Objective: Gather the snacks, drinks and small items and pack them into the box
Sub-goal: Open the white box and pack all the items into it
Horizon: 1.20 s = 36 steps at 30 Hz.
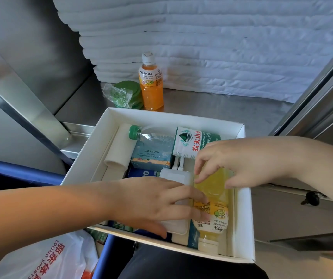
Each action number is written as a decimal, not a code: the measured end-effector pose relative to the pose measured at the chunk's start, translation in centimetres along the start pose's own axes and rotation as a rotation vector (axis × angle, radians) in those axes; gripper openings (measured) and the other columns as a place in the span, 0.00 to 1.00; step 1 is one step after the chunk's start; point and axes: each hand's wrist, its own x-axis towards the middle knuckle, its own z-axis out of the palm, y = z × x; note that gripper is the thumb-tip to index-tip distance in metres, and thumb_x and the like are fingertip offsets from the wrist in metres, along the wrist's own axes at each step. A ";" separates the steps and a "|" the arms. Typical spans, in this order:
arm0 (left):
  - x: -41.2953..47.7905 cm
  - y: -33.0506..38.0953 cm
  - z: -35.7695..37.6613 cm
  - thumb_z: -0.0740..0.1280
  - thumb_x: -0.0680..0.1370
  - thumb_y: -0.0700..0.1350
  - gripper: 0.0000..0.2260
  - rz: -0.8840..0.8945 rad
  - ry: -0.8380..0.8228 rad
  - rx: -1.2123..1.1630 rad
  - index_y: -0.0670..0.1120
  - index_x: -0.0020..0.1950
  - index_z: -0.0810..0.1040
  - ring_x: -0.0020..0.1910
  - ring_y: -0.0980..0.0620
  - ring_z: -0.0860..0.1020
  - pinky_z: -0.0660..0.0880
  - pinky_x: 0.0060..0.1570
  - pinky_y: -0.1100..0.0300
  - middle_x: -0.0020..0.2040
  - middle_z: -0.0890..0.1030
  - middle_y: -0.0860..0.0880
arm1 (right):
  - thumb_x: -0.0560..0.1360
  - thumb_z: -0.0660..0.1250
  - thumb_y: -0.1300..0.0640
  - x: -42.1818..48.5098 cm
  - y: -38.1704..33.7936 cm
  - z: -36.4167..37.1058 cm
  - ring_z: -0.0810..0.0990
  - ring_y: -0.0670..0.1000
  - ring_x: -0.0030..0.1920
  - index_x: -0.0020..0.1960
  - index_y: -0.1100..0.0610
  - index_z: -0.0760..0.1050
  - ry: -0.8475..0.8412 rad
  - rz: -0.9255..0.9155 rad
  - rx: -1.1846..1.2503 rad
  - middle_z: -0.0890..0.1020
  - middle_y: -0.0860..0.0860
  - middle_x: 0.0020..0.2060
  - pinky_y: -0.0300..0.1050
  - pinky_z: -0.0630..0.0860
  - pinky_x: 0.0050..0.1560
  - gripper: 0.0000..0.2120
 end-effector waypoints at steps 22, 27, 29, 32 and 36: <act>-2.3 -9.2 -0.1 0.33 0.75 0.67 0.30 -0.985 0.155 0.075 0.55 0.73 0.29 0.75 0.53 0.39 0.38 0.72 0.52 0.75 0.34 0.52 | 0.78 0.45 0.41 2.4 3.8 1.8 0.54 0.43 0.70 0.75 0.41 0.38 0.557 0.317 -0.146 0.58 0.44 0.73 0.38 0.53 0.65 0.29; -2.5 -10.4 -1.0 0.34 0.76 0.66 0.28 -0.974 0.240 -0.025 0.58 0.74 0.35 0.75 0.56 0.41 0.39 0.72 0.57 0.76 0.39 0.55 | 0.78 0.44 0.40 2.6 4.0 2.0 0.58 0.43 0.68 0.75 0.40 0.36 0.570 0.317 -0.154 0.61 0.42 0.72 0.37 0.55 0.64 0.29; -2.0 -11.2 -1.6 0.40 0.78 0.63 0.29 -0.995 0.349 -0.014 0.55 0.76 0.42 0.76 0.55 0.43 0.40 0.71 0.58 0.77 0.44 0.54 | 0.78 0.44 0.40 2.6 4.0 2.1 0.59 0.43 0.68 0.75 0.40 0.36 0.581 0.307 -0.155 0.61 0.42 0.71 0.39 0.56 0.65 0.29; -1.1 -12.9 -2.9 0.50 0.81 0.56 0.26 -1.017 0.478 0.055 0.50 0.78 0.51 0.76 0.51 0.47 0.44 0.71 0.56 0.78 0.49 0.50 | 0.77 0.44 0.40 2.5 3.9 2.1 0.59 0.43 0.68 0.74 0.40 0.36 0.590 0.302 -0.147 0.61 0.42 0.71 0.40 0.57 0.66 0.29; -0.2 -15.8 -4.0 0.54 0.82 0.49 0.25 -1.095 0.505 0.111 0.49 0.77 0.51 0.76 0.47 0.47 0.48 0.72 0.50 0.78 0.48 0.46 | 0.79 0.46 0.41 2.5 3.7 2.0 0.60 0.43 0.68 0.75 0.40 0.37 0.600 0.307 -0.132 0.62 0.41 0.70 0.40 0.59 0.66 0.29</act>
